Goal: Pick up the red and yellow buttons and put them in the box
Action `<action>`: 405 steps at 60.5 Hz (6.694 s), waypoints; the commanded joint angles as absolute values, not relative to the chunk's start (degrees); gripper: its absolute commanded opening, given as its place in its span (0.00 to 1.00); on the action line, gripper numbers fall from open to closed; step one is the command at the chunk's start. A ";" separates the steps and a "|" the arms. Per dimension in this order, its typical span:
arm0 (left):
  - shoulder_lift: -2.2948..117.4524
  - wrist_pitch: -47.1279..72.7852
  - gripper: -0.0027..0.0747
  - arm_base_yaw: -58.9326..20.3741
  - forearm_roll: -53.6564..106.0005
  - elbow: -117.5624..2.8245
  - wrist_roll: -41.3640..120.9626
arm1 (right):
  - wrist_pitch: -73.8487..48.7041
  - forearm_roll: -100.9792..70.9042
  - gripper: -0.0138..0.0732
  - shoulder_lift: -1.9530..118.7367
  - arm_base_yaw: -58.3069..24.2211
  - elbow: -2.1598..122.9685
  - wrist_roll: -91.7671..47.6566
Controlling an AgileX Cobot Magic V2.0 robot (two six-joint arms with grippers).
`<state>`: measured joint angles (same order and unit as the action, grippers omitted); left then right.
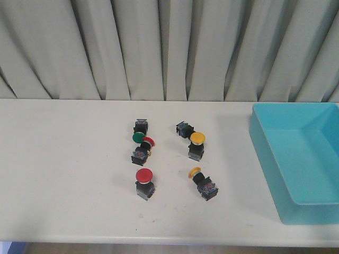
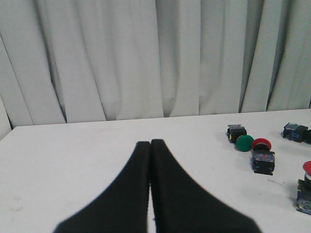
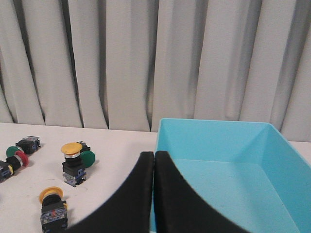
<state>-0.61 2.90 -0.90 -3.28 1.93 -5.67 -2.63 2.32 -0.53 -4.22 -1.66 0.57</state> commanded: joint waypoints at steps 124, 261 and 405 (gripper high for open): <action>61.40 7.88 0.16 -2.03 4.60 -58.25 2.85 | -5.74 5.16 0.31 60.45 -4.24 55.05 -2.01; 112.01 27.08 0.76 -29.65 12.76 -74.96 3.71 | -27.78 -1.23 0.84 64.07 -4.30 57.84 -2.72; 100.73 53.48 0.03 -31.48 70.37 -88.29 37.08 | 9.23 -6.35 0.17 64.46 -31.05 34.31 -22.57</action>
